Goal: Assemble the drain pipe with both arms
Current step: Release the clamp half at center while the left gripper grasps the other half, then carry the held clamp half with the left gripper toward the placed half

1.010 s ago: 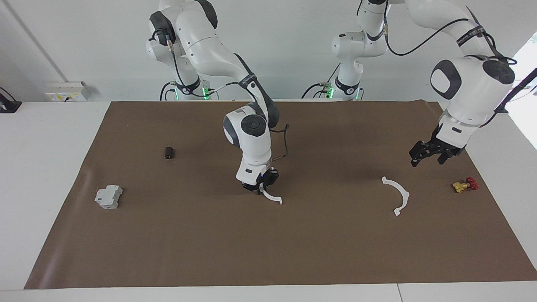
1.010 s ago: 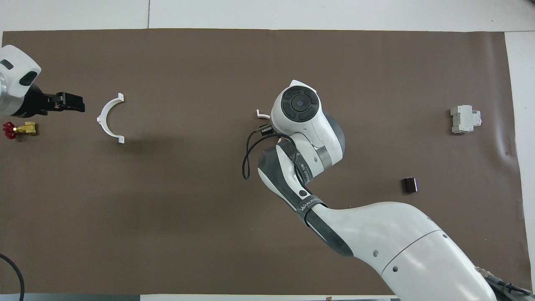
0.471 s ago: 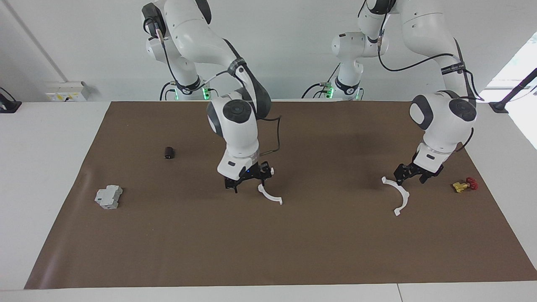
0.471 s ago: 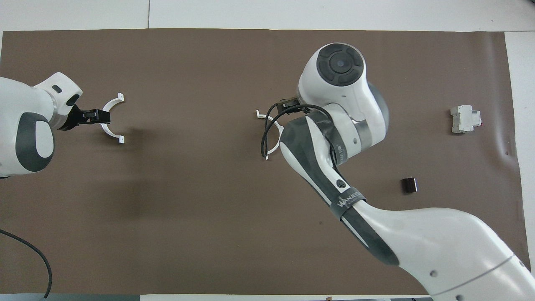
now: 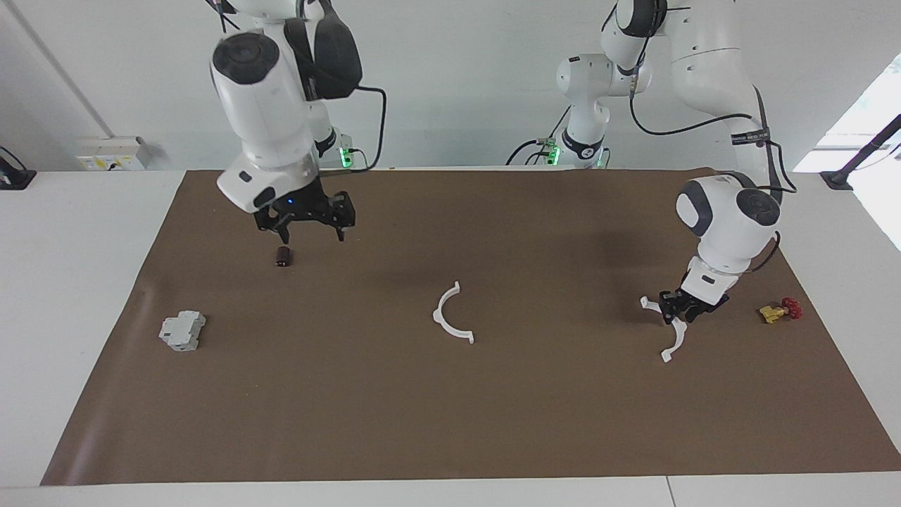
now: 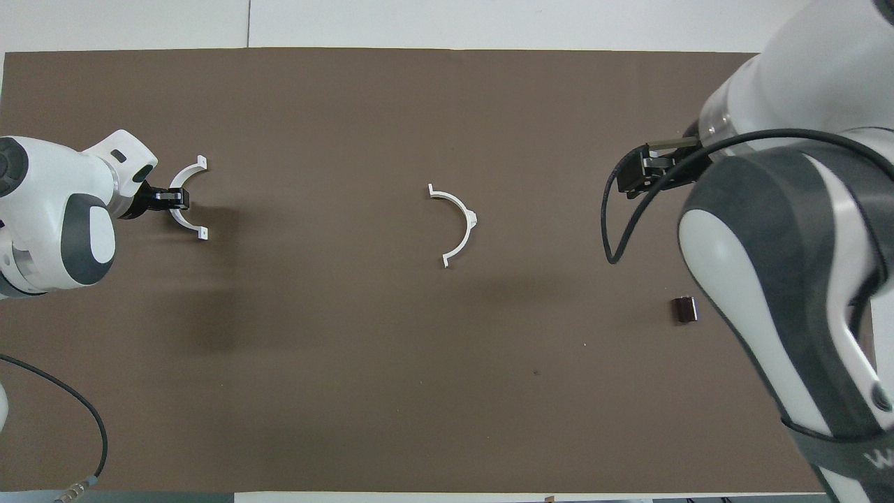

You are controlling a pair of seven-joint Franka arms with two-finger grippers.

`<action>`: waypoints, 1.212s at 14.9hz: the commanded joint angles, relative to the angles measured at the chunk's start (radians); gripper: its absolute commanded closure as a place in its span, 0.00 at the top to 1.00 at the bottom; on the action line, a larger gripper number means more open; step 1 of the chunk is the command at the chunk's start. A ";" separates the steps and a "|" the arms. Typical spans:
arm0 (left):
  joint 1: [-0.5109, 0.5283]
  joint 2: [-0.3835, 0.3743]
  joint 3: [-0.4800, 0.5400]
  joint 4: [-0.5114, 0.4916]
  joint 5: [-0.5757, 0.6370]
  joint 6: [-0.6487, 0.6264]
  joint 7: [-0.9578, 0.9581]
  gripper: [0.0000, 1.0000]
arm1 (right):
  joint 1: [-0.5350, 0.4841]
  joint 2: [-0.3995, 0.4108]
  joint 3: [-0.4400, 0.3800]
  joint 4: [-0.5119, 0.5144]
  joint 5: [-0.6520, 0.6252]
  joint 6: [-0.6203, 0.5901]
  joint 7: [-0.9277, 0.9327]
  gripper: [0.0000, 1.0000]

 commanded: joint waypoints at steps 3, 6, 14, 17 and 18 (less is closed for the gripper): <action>-0.003 0.008 0.005 -0.009 0.015 0.044 0.037 0.36 | -0.135 -0.076 0.014 -0.051 0.005 -0.116 -0.107 1.00; -0.006 0.011 0.006 0.000 0.015 0.045 0.034 0.00 | -0.142 -0.112 0.011 -0.119 0.004 -0.072 -0.129 1.00; -0.105 -0.038 0.011 0.136 0.020 -0.201 -0.086 0.00 | -0.153 -0.185 0.020 -0.224 -0.012 -0.014 -0.157 1.00; -0.201 -0.032 0.009 0.170 0.138 -0.240 -0.306 0.00 | -0.163 -0.174 0.014 -0.215 -0.009 0.015 -0.160 1.00; -0.239 -0.032 0.009 0.175 0.139 -0.245 -0.363 0.00 | -0.174 -0.174 0.014 -0.214 -0.006 0.015 -0.161 1.00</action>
